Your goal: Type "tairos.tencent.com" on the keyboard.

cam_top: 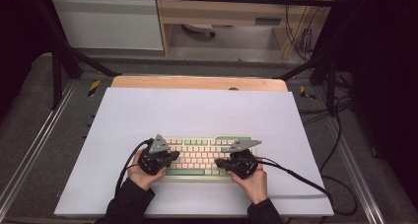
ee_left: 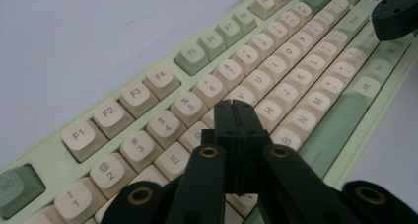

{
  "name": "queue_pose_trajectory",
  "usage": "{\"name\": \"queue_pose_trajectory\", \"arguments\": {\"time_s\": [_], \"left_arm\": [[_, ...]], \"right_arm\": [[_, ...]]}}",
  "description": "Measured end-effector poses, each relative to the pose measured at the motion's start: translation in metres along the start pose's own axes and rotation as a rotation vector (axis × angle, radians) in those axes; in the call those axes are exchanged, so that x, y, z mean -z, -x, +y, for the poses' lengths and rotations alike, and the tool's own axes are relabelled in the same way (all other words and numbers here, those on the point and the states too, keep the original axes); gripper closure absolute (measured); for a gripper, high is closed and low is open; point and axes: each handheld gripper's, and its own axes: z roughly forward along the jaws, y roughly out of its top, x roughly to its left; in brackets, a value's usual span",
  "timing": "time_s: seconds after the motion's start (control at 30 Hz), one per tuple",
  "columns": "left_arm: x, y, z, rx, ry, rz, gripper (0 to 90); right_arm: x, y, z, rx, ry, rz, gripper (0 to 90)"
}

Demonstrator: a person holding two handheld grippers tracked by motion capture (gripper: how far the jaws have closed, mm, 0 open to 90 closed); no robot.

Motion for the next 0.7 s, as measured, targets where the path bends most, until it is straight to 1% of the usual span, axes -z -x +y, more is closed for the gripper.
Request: {"name": "queue_pose_trajectory", "arguments": {"time_s": [0.13,0.33,0.7], "left_arm": [[0.005,-0.004,-0.003,0.008,0.002,0.006,90.0],[0.008,-0.011,-0.005,0.024,0.003,0.019,90.0],[0.005,-0.018,-0.007,0.041,-0.003,0.044,90.0]], "right_arm": [[0.000,0.000,0.000,0.002,-0.001,0.001,90.0],[-0.001,0.000,0.000,-0.001,-0.001,0.001,90.0],[-0.002,0.000,-0.001,0.002,-0.002,0.002,90.0]]}}
